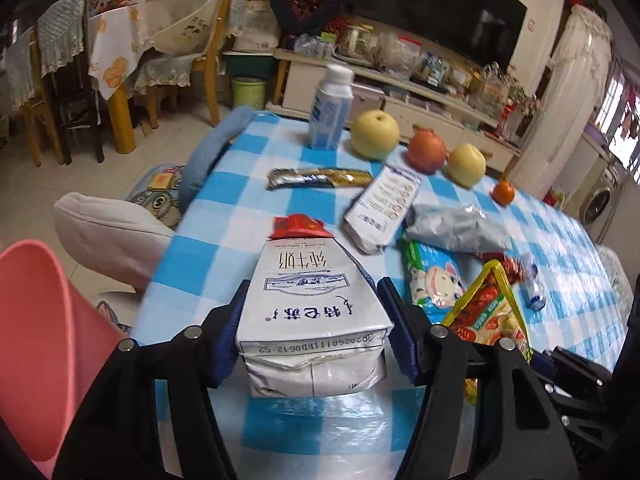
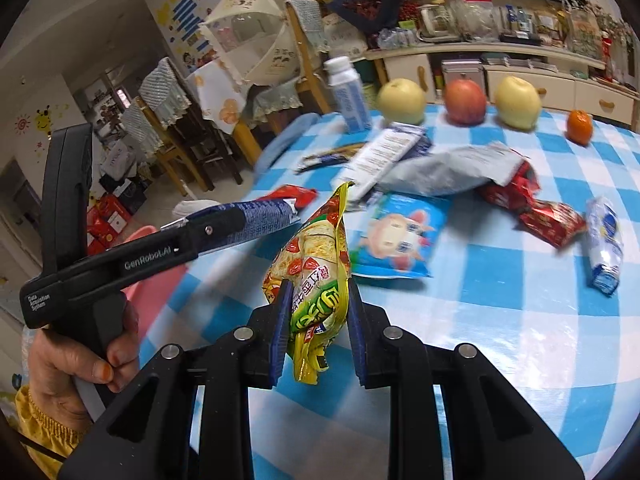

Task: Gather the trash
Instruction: 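Lift the milk carton and snack bag and carry them toward the pink bucket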

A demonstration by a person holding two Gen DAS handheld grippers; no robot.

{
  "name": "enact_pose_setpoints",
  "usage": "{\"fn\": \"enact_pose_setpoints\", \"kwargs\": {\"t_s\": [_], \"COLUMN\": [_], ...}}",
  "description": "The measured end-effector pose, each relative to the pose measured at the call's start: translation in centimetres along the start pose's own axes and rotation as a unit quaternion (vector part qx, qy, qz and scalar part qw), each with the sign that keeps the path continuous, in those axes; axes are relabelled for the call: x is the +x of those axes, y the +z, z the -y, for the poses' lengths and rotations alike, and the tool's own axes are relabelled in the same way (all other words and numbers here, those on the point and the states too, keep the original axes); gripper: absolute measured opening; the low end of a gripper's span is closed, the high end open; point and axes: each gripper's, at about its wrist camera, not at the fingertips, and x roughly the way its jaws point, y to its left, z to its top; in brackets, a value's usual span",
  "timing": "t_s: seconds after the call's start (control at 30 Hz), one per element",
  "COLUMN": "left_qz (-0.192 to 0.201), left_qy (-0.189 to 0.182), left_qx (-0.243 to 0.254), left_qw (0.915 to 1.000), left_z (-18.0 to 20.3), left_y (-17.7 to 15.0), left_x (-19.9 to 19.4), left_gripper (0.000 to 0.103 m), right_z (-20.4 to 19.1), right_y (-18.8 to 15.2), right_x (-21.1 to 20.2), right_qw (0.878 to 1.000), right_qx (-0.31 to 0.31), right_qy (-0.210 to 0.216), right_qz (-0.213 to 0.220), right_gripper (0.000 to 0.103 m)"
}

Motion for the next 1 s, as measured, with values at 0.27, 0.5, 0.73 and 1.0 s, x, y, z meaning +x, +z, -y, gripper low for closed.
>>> {"fn": "enact_pose_setpoints", "kwargs": {"t_s": [0.27, 0.5, 0.73, 1.0], "left_qz": [0.031, 0.050, 0.062, 0.069], "left_qy": [-0.001, -0.005, -0.004, 0.000], "left_qx": [-0.063, -0.105, -0.131, -0.139], "left_qw": [0.9975, 0.9932, 0.9894, 0.9879], "left_z": [-5.1, -8.3, -10.4, -11.3], "left_y": [0.9, 1.2, 1.2, 1.2], "left_x": [-2.8, -4.5, -5.5, -5.9], "left_gripper": [0.063, 0.063, 0.063, 0.063], "right_z": [-5.1, -8.7, -10.7, -6.6], "right_y": [0.8, 1.0, 0.7, -2.0], "right_x": [1.0, 2.8, 4.5, 6.3], "right_qw": [0.999, 0.998, 0.996, 0.997], "right_qx": [-0.029, -0.044, -0.076, -0.063], "right_qy": [0.030, 0.051, 0.038, -0.020], "right_qz": [0.001, -0.007, -0.015, -0.035], "right_gripper": [0.028, 0.020, 0.012, 0.086]}}
